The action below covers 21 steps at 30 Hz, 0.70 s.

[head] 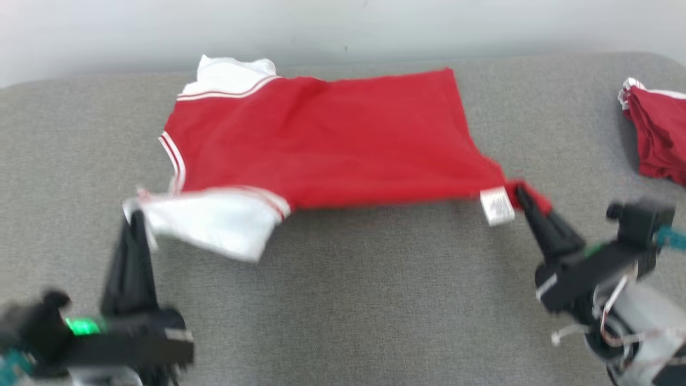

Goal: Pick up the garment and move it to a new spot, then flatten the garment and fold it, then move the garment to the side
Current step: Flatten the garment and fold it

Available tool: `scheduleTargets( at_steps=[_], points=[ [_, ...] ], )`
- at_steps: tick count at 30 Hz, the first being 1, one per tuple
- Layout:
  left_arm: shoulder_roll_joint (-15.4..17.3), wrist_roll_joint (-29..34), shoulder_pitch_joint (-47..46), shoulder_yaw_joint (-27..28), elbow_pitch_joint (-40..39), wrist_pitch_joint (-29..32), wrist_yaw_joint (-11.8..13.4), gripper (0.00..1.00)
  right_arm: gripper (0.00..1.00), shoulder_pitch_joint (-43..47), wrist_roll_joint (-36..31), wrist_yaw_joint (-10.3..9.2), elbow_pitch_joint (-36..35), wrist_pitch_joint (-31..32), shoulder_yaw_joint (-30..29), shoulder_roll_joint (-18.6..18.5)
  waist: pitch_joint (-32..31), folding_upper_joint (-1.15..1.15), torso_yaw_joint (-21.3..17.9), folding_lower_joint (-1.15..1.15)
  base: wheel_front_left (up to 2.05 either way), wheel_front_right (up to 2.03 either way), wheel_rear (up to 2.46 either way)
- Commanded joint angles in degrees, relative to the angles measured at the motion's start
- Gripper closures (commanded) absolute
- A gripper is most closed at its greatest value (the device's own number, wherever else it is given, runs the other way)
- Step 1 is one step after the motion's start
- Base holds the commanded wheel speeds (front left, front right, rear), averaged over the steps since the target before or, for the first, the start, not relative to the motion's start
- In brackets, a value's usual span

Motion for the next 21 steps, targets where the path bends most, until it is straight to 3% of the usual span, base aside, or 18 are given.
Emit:
scheduleTargets(
  at_steps=[1,10,21],
  points=[
    [-0.9,0.5,2.2,0.4,-0.3,-0.2,-0.4,1.0,1.0,1.8,-0.6,-0.16,-0.4,-0.2,-0.5,0.2,-0.7,0.02,0.4,0.01,0.0,0.0,0.0],
    [-7.5,3.1,16.0,3.1,4.9,-0.2,-4.8,1.0,1.0,15.8,-4.0,-0.16,-2.0,0.4,-5.1,1.1,-3.6,0.02,1.7,0.01,0.0,0.0,0.0],
    [-12.5,5.3,25.6,4.8,11.4,-0.2,-8.7,1.0,1.0,28.9,-8.2,-0.16,-4.5,3.9,-10.1,1.2,-8.1,0.02,2.8,0.01,0.0,0.0,0.0]
  ],
)
